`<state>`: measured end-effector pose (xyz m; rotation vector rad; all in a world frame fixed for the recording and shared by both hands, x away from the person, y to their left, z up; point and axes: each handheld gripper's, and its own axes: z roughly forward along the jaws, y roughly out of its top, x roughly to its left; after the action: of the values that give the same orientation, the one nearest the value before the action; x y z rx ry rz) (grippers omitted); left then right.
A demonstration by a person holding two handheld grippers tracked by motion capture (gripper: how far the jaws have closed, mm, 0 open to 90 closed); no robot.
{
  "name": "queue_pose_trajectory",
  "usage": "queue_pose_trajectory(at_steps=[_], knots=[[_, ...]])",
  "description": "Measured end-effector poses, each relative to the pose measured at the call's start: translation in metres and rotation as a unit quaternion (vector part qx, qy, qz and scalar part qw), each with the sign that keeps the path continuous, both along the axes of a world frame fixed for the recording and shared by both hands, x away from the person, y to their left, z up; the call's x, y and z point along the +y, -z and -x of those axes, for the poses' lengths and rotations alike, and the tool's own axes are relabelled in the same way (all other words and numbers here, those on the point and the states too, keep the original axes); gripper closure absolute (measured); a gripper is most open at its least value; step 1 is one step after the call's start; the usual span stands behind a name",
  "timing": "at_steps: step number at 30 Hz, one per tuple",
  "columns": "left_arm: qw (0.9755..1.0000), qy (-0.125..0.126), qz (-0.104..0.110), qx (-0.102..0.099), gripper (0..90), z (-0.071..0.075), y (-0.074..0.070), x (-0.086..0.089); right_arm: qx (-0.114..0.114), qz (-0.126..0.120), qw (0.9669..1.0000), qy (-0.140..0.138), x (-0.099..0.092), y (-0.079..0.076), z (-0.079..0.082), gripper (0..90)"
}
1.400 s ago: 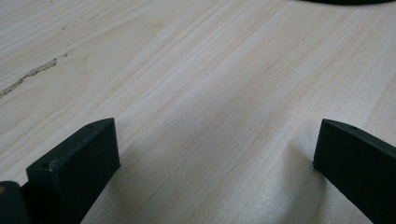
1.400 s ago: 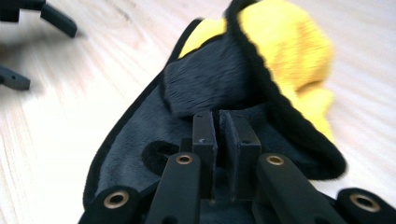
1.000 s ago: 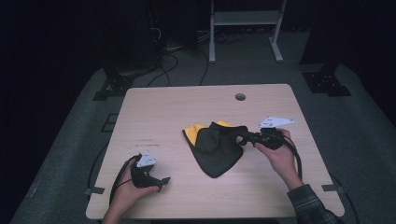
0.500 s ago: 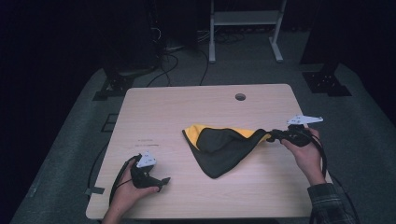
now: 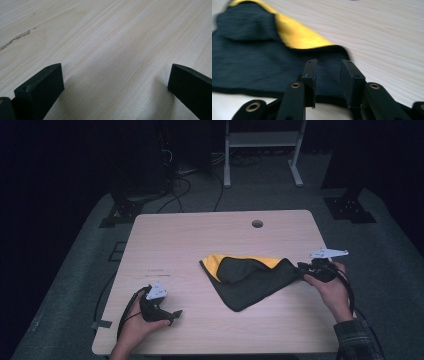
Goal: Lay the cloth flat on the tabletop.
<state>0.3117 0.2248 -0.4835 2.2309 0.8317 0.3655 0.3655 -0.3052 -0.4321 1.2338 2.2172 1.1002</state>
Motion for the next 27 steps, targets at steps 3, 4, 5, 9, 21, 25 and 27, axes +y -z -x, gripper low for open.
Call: queue_pose_trajectory(at_steps=[3,4,5,9,21,25,27], knots=[[1.0000,0.000,0.000,0.000,0.0,0.000,0.000,0.000,0.003,-0.009,0.9995,-0.030,0.016,0.002,0.008,63.8],[1.0000,0.000,0.000,0.000,0.0,0.000,0.000,0.000,0.006,-0.013,0.9991,-0.040,0.023,0.003,0.010,63.1],[1.0000,0.000,-0.001,0.000,0.0,0.000,0.000,0.000,0.007,-0.017,0.9983,-0.055,0.031,0.004,0.014,62.3],[1.0000,0.000,-0.001,0.000,0.0,0.000,0.000,0.000,0.014,-0.029,0.9954,-0.091,0.058,0.007,0.022,57.8],[1.0000,0.000,0.000,0.000,0.0,0.000,0.000,0.000,0.033,-0.025,0.9806,-0.192,0.135,0.021,0.038,53.5],[1.0000,0.000,-0.001,-0.001,0.0,0.000,0.000,0.000,0.039,-0.014,0.9767,-0.211,0.154,0.027,0.041,52.9],[1.0000,0.001,-0.001,-0.001,0.0,0.000,0.000,0.000,0.041,-0.007,0.9747,-0.220,0.161,0.030,0.042,52.9]])
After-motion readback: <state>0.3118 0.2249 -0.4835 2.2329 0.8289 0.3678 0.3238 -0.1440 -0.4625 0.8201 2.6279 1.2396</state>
